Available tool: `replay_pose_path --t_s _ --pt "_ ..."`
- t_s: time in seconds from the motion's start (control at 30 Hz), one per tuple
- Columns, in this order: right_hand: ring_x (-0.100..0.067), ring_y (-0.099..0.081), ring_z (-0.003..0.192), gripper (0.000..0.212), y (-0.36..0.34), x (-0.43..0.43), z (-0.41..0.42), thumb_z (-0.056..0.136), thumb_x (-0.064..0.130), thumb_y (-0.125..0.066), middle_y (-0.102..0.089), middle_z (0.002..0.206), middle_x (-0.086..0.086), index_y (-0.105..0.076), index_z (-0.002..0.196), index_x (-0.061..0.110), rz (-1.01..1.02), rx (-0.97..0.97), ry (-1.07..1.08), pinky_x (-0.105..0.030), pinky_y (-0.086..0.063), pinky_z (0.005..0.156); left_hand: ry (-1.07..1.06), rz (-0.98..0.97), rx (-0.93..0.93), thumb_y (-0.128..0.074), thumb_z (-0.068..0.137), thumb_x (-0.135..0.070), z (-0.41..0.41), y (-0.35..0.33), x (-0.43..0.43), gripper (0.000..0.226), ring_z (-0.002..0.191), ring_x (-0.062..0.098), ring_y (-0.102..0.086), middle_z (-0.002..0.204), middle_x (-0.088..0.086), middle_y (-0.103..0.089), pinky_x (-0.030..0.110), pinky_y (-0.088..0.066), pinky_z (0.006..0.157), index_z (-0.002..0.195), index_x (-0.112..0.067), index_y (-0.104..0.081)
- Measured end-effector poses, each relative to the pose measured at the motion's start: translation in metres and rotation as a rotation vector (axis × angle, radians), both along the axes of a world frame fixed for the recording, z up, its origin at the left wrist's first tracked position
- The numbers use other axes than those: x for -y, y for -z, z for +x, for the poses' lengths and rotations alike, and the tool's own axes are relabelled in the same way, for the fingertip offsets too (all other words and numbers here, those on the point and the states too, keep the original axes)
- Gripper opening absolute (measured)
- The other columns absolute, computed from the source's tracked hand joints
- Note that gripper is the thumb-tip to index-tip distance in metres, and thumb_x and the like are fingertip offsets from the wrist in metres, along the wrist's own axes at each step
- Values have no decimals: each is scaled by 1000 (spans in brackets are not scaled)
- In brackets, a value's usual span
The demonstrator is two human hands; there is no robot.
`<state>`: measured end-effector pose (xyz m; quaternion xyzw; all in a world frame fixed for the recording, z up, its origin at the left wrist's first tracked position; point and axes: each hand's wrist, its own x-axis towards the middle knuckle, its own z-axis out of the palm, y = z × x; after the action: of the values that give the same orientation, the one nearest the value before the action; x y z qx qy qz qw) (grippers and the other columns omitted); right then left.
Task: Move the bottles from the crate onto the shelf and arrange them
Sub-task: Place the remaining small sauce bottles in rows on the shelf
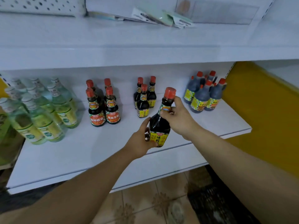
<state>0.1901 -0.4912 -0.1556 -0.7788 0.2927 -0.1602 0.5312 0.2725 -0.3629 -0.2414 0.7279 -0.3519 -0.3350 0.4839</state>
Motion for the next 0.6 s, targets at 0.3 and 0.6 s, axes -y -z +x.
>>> replay_pose_path --t_s 0.3,0.6 --pt "-23 -63 96 45 78 75 43 91 23 -59 -67 108 -3 -35 128 29 -137 -136 -242 -35 -49 84 -306 62 -10 -76 77 -13 5 81 76 92 109 18 -58 127 -4 -48 38 -51 93 145 -35 -18" --pt "-24 -62 98 51 129 123 69 92 22 -59 -67 110 -3 -32 135 26 -182 -96 -287 -35 -49 82 -379 151 122 -72 81 -21 29 129 128 91 117 20 -56 137 -1 -50 38 -49 93 148 -32 -11"
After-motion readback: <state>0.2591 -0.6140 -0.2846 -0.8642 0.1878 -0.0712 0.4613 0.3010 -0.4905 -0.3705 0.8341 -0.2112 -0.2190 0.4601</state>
